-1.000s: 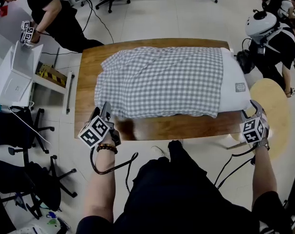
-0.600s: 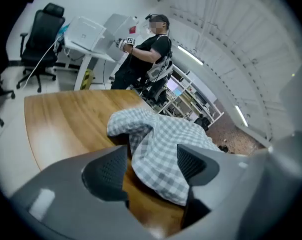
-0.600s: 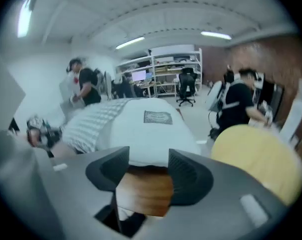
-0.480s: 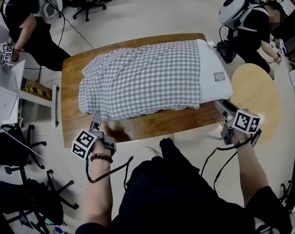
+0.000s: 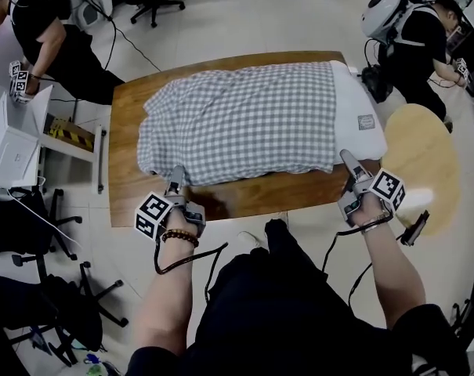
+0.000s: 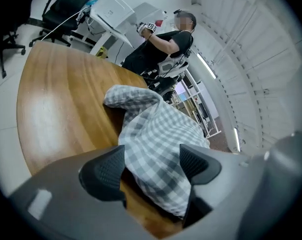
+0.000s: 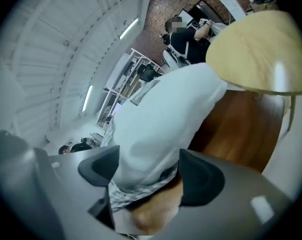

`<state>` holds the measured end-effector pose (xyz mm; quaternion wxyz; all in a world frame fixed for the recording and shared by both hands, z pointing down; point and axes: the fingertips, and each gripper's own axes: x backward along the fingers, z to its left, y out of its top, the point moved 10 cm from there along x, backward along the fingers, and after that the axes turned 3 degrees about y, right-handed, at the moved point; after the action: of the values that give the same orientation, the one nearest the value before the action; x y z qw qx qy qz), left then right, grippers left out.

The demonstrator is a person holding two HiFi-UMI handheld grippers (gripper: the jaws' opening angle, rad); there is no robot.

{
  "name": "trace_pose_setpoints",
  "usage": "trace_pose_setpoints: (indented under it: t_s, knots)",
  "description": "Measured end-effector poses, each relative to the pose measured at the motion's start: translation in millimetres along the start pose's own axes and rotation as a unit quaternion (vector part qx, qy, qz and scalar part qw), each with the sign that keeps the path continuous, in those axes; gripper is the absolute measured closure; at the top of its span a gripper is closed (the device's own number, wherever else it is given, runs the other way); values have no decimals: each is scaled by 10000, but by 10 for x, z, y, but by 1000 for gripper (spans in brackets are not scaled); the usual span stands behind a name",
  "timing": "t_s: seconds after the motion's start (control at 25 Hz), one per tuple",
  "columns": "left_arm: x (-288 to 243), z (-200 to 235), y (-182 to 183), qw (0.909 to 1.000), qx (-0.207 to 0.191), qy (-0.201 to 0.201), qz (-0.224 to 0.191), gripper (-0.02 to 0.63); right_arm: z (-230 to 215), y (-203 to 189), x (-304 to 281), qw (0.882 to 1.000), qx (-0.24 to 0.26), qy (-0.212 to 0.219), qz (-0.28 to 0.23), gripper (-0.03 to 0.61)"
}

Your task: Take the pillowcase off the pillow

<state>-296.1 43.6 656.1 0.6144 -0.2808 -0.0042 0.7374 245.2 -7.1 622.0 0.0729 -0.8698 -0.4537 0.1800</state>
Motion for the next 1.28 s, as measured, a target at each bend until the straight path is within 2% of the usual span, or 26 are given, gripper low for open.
trace_pose_setpoints:
  t_s: [0.12, 0.36, 0.48, 0.56, 0.64, 0.72, 0.76, 0.84, 0.88, 1.0, 1.28]
  knots:
    - [-84, 74, 24, 9998, 177, 53, -58, 265, -103, -14, -128, 9998, -172, 31, -54, 204]
    - [-255, 201, 89, 9993, 192, 318, -61, 269, -178, 23, -323, 9997, -253, -25, -59, 209]
    - [-318, 266, 121, 9989, 90, 458, -26, 330, -168, 49, -369, 9999, -112, -20, -53, 321]
    - [-357, 298, 132, 9985, 18, 547, 5, 393, -140, 56, -369, 10000, -29, -61, -31, 413]
    - [-391, 298, 157, 9982, -65, 598, 13, 470, -64, 45, -337, 9997, -44, -232, -7, 500]
    - [-414, 264, 197, 9980, -160, 603, 43, 580, -11, 58, -335, 9997, 36, -239, 1, 540]
    - [-417, 250, 224, 9981, -176, 588, 55, 601, 8, 66, -339, 9997, 84, -207, 0, 545]
    - [-403, 250, 286, 9984, -144, 546, 25, 604, 116, 40, -272, 9989, 13, -470, 6, 549]
    - [-385, 264, 318, 9985, -127, 536, -17, 604, 134, 50, -262, 9990, 64, -447, 9, 551]
    - [-304, 304, 414, 9984, -94, 520, -206, 606, 68, 172, -315, 9988, 471, 141, -16, 554]
    - [-149, 161, 683, 9977, 41, 156, -655, 606, 244, 317, -222, 9971, 661, 266, -271, 558]
